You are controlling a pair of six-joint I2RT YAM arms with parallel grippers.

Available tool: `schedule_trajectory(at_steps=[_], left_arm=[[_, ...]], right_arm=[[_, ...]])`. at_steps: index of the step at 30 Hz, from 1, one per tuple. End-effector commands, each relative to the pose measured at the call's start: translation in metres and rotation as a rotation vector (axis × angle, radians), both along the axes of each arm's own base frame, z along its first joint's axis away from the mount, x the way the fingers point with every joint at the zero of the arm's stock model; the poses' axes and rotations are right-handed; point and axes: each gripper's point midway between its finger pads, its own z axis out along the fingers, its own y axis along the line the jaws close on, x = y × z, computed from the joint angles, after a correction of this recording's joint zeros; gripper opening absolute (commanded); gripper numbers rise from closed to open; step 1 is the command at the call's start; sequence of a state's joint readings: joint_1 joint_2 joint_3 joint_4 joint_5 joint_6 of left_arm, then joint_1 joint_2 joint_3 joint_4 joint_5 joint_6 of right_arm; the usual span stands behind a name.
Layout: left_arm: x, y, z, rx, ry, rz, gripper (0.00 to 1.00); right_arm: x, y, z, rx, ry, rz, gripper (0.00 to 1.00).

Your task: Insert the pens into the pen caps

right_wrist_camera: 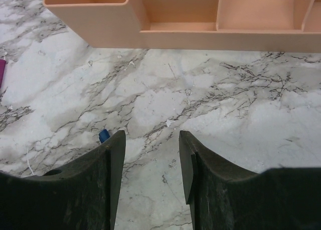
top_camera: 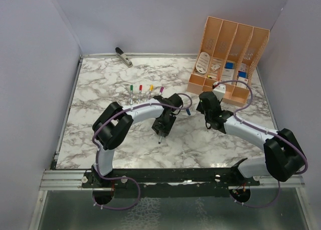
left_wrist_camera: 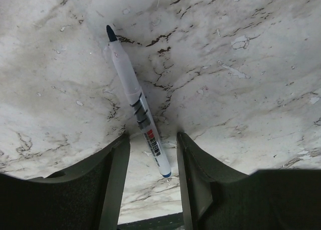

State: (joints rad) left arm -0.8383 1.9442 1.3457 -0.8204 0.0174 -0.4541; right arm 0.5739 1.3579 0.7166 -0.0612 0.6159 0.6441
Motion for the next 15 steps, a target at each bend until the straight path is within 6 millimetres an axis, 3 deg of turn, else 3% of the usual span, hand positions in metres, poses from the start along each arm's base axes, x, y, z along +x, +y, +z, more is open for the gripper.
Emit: schedule_trajectory(at_steps=[1, 4, 11, 15], left_arm=[[-0.015, -0.001, -0.019, 0.022, 0.087, -0.029, 0.44], [-0.009, -0.008, -0.02, 0.013, 0.081, -0.039, 0.4], [-0.018, 0.0, -0.031, 0.042, 0.121, -0.05, 0.3], [-0.02, 0.001, -0.034, 0.049, 0.131, -0.053, 0.17]], right_arm=[[-0.004, -0.009, 0.002, 0.006, -0.019, -0.042, 0.47], [-0.004, -0.009, 0.003, 0.006, -0.021, -0.042, 0.47], [-0.005, -0.012, 0.009, 0.015, -0.041, -0.051, 0.46], [-0.006, -0.012, 0.012, 0.024, -0.052, -0.051, 0.47]])
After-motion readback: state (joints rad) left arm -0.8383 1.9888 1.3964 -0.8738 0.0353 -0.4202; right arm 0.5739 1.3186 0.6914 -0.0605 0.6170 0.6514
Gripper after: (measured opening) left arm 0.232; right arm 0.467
